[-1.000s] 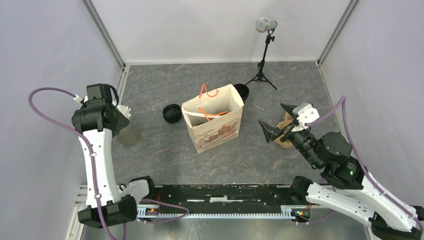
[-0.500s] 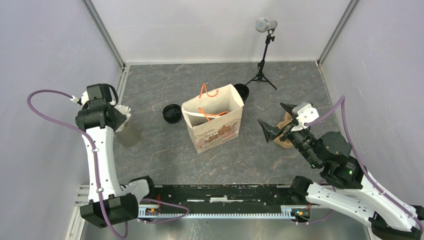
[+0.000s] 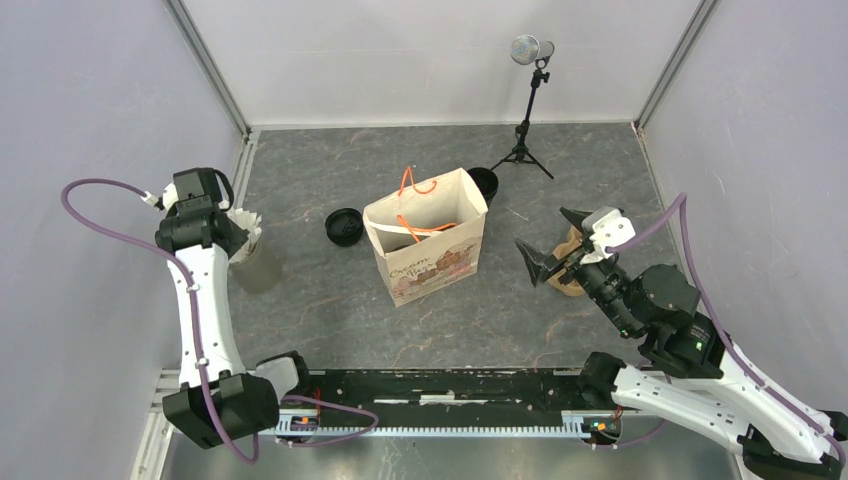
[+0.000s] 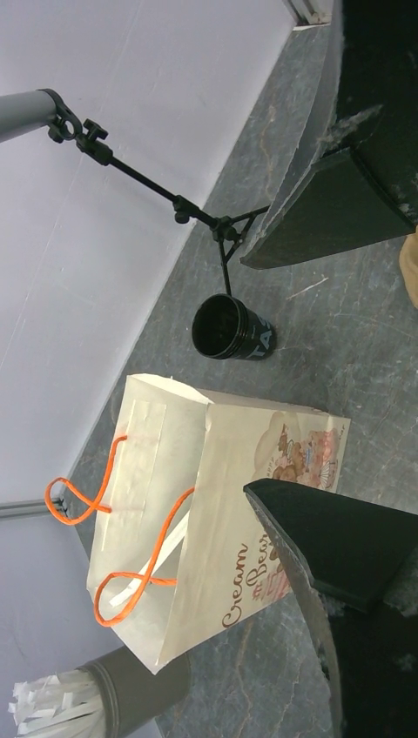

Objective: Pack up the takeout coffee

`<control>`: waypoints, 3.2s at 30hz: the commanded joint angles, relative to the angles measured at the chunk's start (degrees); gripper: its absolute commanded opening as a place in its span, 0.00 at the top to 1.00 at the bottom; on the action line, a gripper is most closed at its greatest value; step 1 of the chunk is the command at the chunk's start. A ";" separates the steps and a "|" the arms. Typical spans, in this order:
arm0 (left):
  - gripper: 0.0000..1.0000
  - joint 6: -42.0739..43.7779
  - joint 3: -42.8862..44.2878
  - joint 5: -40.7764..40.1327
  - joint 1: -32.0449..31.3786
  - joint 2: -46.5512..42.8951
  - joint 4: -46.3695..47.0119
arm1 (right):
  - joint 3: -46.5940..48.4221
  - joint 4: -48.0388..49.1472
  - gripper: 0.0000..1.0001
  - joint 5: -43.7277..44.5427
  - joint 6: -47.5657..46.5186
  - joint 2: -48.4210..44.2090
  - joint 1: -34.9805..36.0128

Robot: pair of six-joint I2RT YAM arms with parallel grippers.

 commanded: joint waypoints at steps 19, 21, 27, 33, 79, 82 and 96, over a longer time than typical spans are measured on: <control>0.69 2.64 0.76 3.96 0.61 -0.38 0.97 | 0.50 2.92 0.03 -0.48 0.02 1.99 -0.22; 0.70 2.58 0.81 4.32 0.60 -0.59 1.01 | 0.44 2.95 0.03 -0.59 0.09 2.13 -0.22; 0.84 3.80 2.77 5.53 0.60 -1.09 -0.25 | 0.56 3.48 0.03 -0.71 0.20 2.18 -0.22; 0.98 5.39 7.50 7.46 0.61 -1.27 -3.37 | 1.34 3.51 0.03 -0.83 0.19 3.02 -0.22; 0.60 -5.43 -5.78 5.57 0.61 -5.80 7.05 | 4.25 3.71 0.02 -0.97 -0.51 4.88 -0.22; 0.60 -7.26 -5.75 5.29 0.57 -5.96 5.55 | 4.81 3.91 0.03 -1.59 -0.71 5.41 -0.24; 0.98 -1.15 5.86 4.73 0.60 -9.61 0.11 | 6.31 3.71 0.03 -2.34 -1.56 6.86 -0.22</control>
